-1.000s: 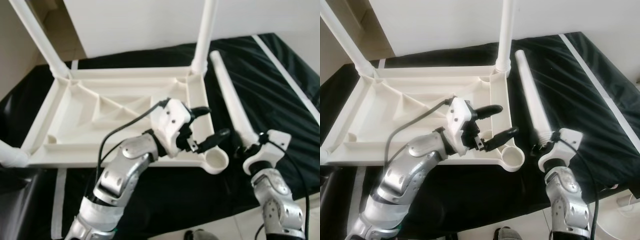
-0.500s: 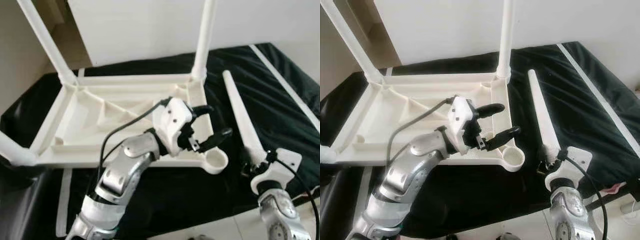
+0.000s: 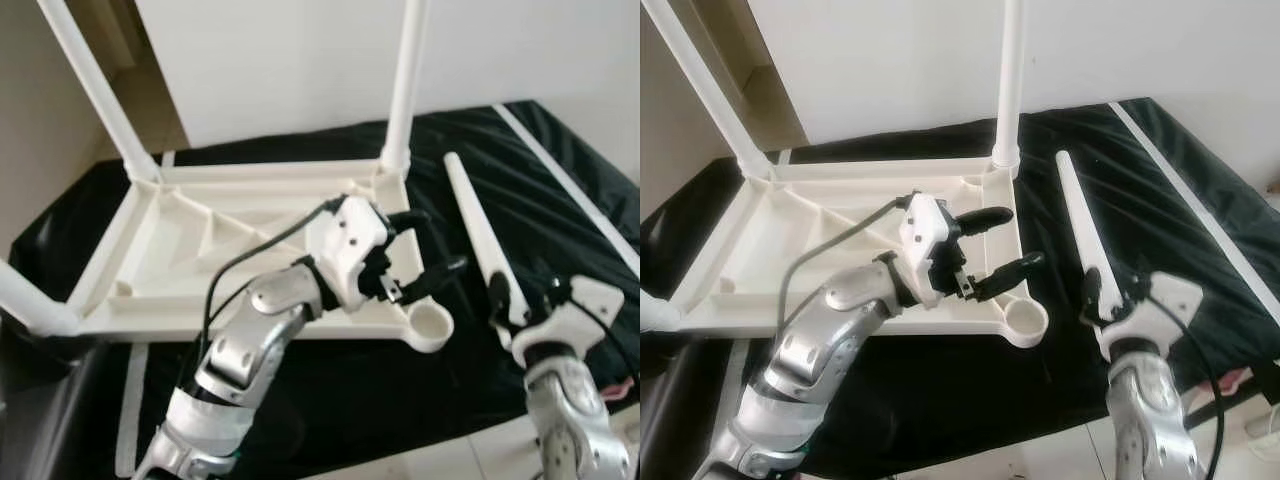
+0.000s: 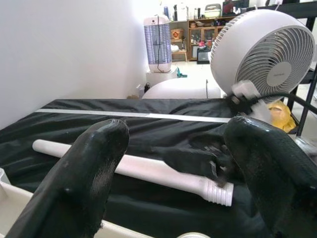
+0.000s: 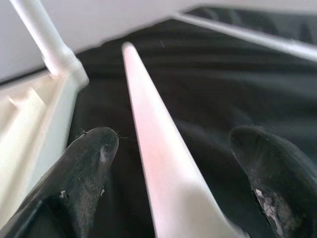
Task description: Building children table
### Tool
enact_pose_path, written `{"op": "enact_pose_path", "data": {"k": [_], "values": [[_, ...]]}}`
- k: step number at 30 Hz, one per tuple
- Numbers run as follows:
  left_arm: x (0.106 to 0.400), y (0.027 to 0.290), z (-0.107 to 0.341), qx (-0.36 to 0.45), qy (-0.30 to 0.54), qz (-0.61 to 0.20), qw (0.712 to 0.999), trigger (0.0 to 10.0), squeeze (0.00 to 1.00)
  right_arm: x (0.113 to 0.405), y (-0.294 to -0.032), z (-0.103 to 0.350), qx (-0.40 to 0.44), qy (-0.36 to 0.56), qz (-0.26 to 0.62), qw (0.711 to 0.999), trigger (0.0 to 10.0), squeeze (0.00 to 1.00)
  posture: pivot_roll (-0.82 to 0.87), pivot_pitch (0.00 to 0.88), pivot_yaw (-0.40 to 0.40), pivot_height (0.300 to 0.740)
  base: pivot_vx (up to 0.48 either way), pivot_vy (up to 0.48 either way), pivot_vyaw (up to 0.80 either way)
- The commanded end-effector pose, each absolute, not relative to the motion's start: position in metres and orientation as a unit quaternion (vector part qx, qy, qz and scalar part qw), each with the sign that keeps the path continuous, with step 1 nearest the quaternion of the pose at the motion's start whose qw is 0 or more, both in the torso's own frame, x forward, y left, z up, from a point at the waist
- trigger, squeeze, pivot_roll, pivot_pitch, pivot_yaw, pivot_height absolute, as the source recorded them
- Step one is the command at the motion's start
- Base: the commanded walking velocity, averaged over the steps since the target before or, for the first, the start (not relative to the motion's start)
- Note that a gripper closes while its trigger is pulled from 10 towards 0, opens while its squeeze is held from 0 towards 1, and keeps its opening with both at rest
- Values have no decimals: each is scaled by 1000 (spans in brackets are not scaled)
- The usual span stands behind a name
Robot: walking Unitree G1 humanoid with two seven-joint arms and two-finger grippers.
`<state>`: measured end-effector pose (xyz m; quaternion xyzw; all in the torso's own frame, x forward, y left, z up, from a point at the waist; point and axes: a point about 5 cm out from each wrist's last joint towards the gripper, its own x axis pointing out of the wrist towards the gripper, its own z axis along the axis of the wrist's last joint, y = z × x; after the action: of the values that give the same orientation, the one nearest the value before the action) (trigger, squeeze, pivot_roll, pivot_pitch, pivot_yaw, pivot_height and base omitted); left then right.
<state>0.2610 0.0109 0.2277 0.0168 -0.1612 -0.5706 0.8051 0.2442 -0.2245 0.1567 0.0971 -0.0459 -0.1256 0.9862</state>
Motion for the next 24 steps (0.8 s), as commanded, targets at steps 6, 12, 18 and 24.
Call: {"op": "enact_pose_path", "data": {"k": [6,12,18,24], "values": [[260,9,224,30,-160,-580,798,10000,0,268,-227,160,94,-35,-120,988,10000,0,-94,6,43,740,0,0,0],[260,7,223,30,-156,-580,799,10000,0,293,-228,165,84,13,-132,988,10000,0,-89,0,41,740,0,0,0],[259,6,221,32,-146,-585,797,10000,0,306,-230,168,72,42,-130,988,10000,0,-85,0,39,740,0,0,0],[253,7,204,76,-113,-613,778,10000,0,319,-235,168,55,102,-123,986,10000,0,-86,0,39,740,0,0,0]]}}
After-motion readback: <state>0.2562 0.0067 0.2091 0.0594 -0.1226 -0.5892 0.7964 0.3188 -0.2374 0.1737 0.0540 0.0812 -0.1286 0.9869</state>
